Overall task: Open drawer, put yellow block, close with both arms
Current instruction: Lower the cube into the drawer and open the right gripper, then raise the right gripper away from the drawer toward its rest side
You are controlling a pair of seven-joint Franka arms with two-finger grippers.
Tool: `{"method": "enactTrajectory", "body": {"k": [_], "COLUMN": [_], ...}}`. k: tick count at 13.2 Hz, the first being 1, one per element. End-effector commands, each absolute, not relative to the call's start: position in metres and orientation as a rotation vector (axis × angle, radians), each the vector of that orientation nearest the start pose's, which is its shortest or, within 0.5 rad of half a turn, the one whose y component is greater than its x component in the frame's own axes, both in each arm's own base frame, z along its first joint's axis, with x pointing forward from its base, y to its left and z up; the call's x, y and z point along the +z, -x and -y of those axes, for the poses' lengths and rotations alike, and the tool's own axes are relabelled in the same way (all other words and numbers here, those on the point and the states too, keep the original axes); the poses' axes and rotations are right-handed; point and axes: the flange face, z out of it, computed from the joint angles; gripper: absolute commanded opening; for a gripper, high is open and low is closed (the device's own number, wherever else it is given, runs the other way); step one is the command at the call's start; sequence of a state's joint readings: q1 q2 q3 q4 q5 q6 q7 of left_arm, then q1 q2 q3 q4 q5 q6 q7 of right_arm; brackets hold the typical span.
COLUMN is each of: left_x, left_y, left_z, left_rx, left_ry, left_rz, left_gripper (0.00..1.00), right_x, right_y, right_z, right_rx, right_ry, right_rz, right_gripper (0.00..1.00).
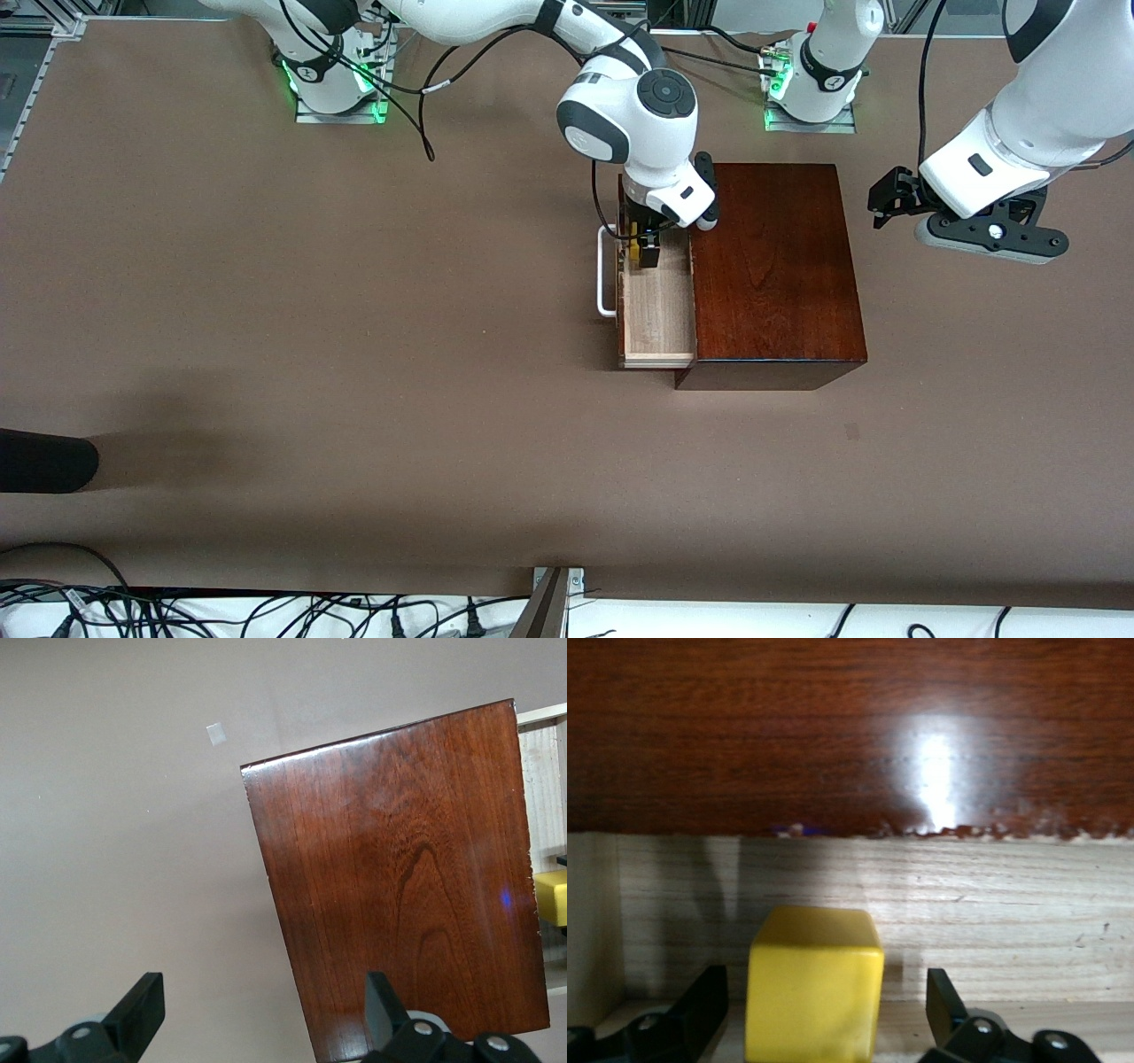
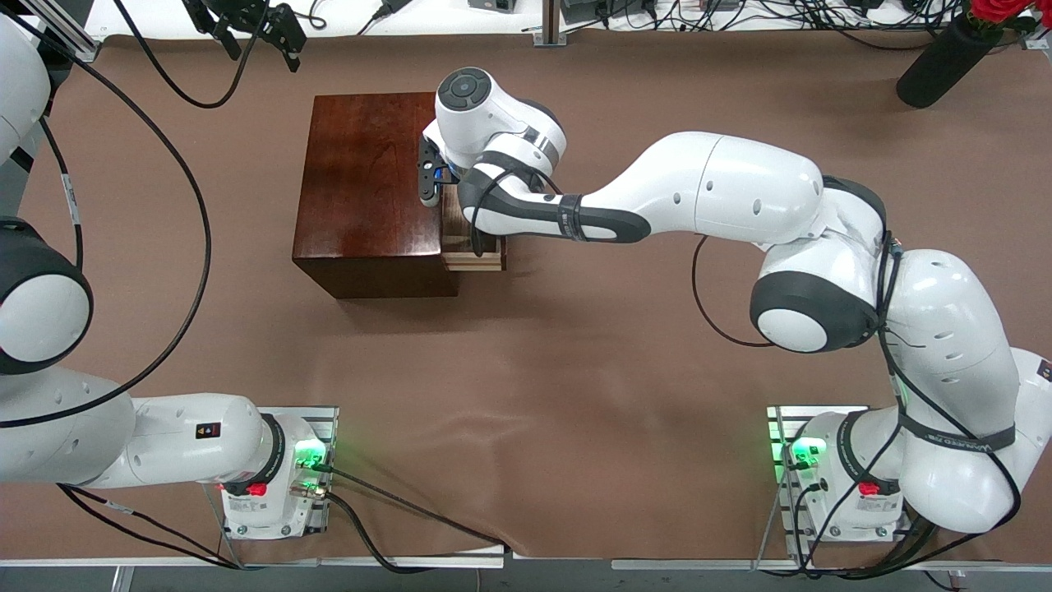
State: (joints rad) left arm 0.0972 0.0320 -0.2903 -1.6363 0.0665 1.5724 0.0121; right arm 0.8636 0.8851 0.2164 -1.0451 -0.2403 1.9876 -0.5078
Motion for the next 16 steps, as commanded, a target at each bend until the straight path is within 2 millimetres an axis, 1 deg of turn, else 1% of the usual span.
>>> {"method": "enactTrajectory", "body": {"k": [1, 2, 3, 4, 5, 6, 7, 8, 9, 10, 12, 13, 14, 15, 16], "left_x": [0.582, 0.582, 0.582, 0.584, 0.588, 0.589, 0.593, 0.59, 0.592, 0.595, 0.603, 0.6, 0.598, 0.592, 0.588], "left_y": [-0.544, -0.543, -0.543, -0.542, -0.542, -0.545, -0.547, -0.55, -0.55, -0.549, -0.541, -0.537, -0.532, -0.532, -0.529], "left_z": [0.1, 0.1, 0.1, 0.106, 0.107, 0.107, 0.107, 0.108, 0.109, 0.113, 0.138, 0.153, 0.172, 0.181, 0.195], "left_rx": [0.122, 0.124, 0.135, 0.13, 0.118, 0.119, 0.123, 0.13, 0.125, 0.118, 0.139, 0.173, 0.187, 0.207, 0.218], "left_ry": [3.071, 3.071, 3.069, 3.067, 3.063, 3.063, 3.062, 3.061, 3.061, 3.06, 3.06, 3.051, 3.048, 3.036, 2.997], "left_rz": [-0.337, -0.335, -0.334, -0.348, -0.354, -0.361, -0.365, -0.375, -0.379, -0.393, -0.465, -0.53, -0.656, -0.807, -0.962], "left_gripper": [1.0, 1.0, 1.0, 1.0, 1.0, 1.0, 1.0, 1.0, 1.0, 1.0, 1.0, 1.0, 1.0, 1.0, 1.0], "right_x": [0.351, 0.378, 0.4, 0.419, 0.442, 0.463, 0.489, 0.509, 0.535, 0.554, 0.59, 0.601, 0.619, 0.631, 0.651], "right_y": [-0.436, -0.437, -0.44, -0.442, -0.453, -0.465, -0.483, -0.498, -0.514, -0.526, -0.544, -0.552, -0.561, -0.567, -0.572], "right_z": [-0.647, -0.643, -0.637, -0.631, -0.617, -0.598, -0.571, -0.548, -0.518, -0.492, -0.445, -0.428, -0.403, -0.385, -0.361], "right_rx": [0.153, 0.185, 0.208, 0.231, 0.251, 0.239, 0.235, 0.241, 0.242, 0.24, 0.262, 0.281, 0.316, 0.34, 0.382], "right_ry": [-2.186, -2.226, -2.262, -2.279, -2.29, -2.307, -2.344, -2.392, -2.465, -2.517, -2.57, -2.581, -2.607, -2.624, -2.633], "right_rz": [-2.212, -2.192, -2.146, -2.12, -2.084, -2.039, -1.985, -1.949, -1.904, -1.859, -1.762, -1.722, -1.667, -1.619, -1.553], "right_gripper": [1.0, 1.0, 1.0, 1.0, 1.0, 1.0, 1.0, 1.0, 1.0, 1.0, 1.0, 1.0, 1.0, 1.0, 1.0]}}
